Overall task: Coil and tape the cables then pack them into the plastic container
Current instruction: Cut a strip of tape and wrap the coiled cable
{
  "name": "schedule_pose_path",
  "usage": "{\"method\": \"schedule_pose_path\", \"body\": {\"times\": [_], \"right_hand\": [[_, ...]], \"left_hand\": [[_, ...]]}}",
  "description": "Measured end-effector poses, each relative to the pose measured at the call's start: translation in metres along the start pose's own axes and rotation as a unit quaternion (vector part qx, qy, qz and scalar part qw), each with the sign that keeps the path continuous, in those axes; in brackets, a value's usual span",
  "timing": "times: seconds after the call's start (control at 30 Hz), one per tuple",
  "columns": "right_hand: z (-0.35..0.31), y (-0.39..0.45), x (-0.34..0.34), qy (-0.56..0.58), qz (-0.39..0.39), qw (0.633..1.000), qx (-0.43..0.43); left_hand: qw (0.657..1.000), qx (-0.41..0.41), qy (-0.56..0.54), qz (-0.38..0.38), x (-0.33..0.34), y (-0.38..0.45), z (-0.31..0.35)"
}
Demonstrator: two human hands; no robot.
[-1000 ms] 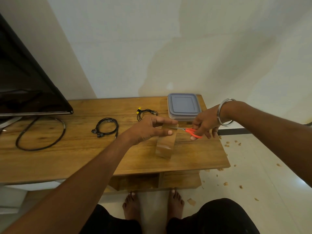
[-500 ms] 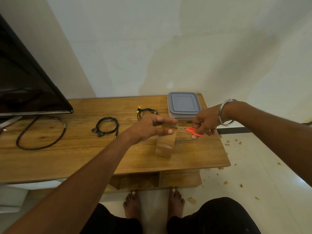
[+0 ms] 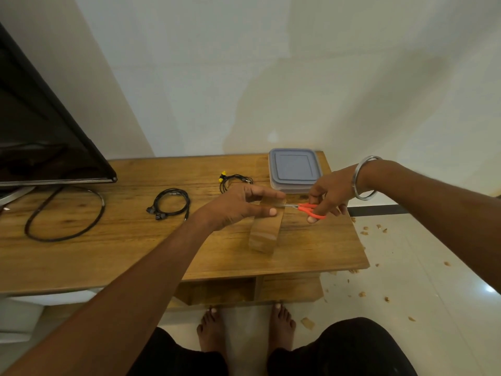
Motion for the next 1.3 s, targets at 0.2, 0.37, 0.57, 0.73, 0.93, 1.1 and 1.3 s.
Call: {"method": "schedule_pose_path", "body": {"times": [0.2,0.37,0.57,0.73,0.93,1.1,1.3], "right_hand": [[0.0,-0.005,0.001,0.03,0.003,0.999,-0.013],[0.0,-0.008,0.003,0.038,0.007,0.999,-0.018],[0.001,-0.009,-0.001,0.018,0.016,1.0,-0.016],[0.0,-0.01,-0.002,0.012,0.017,1.0,-0.009],[0.0,-0.011,-0.002,0.007,0.017,1.0,-0.007],[0.003,-0.013,-0.001,0.008,0.009,1.0,-0.001],[0.007,-0.016,0.001,0.031,0.022,0.999,-0.013]], "left_hand": [[1.0,0.004,0.003,0.004,0.001,0.0,0.0],[1.0,0.006,0.007,0.007,0.001,0.0,-0.001],[1.0,0.007,0.01,0.013,0.004,0.0,0.0],[1.0,0.011,0.006,0.02,0.005,0.0,-0.001],[1.0,0.02,-0.003,0.024,0.007,-0.003,0.003],[0.999,0.031,0.0,0.008,0.009,0.001,0.014],[1.0,0.011,-0.014,0.005,0.006,0.001,0.007]]}}
Point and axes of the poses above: each hand's wrist, its own y-axis towards the middle knuckle, its own x-axis out of the palm, z = x × y, the point moved 2 cm from there along y, towards the middle knuckle, and after that the axes turned 2 degrees about y, right-handed, at the moved point
